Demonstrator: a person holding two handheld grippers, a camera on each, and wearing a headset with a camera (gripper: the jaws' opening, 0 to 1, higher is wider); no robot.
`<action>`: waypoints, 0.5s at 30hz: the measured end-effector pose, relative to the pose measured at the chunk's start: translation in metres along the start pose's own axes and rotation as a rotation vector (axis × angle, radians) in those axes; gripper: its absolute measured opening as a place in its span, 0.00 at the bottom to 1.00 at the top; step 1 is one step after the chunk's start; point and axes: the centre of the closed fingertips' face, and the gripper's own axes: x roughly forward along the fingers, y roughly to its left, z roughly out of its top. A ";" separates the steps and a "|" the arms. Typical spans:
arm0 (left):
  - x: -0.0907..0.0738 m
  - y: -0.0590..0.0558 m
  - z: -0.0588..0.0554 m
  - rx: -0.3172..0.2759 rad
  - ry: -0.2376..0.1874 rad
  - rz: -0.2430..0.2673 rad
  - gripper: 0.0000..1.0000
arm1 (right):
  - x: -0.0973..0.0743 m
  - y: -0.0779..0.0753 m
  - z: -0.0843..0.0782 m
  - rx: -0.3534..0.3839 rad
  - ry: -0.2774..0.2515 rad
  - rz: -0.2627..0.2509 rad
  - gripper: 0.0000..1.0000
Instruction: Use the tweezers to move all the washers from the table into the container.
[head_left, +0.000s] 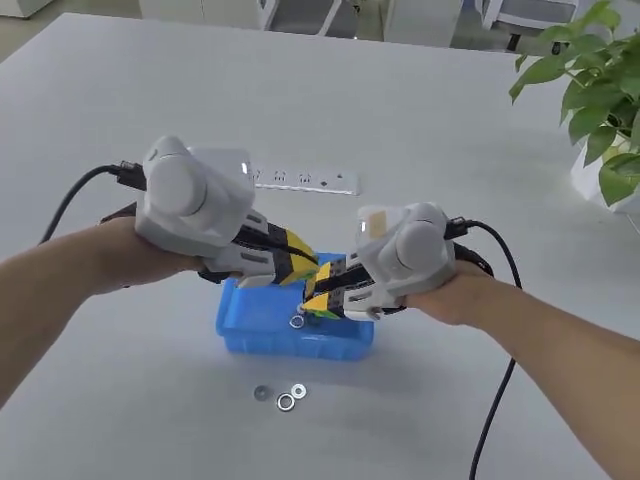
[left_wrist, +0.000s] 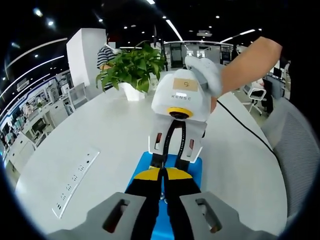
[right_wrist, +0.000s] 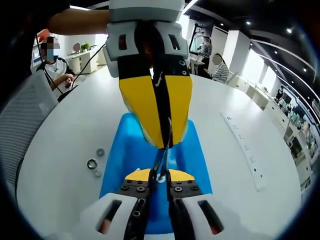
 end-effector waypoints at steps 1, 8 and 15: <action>0.000 0.000 0.000 -0.001 -0.001 0.001 0.05 | -0.001 0.000 0.000 0.000 0.001 -0.003 0.12; -0.004 -0.001 0.007 -0.004 -0.007 0.006 0.05 | -0.007 -0.001 0.003 0.008 0.002 -0.016 0.12; -0.012 -0.001 0.015 -0.003 -0.021 0.020 0.05 | -0.016 0.001 0.007 0.012 0.005 -0.030 0.14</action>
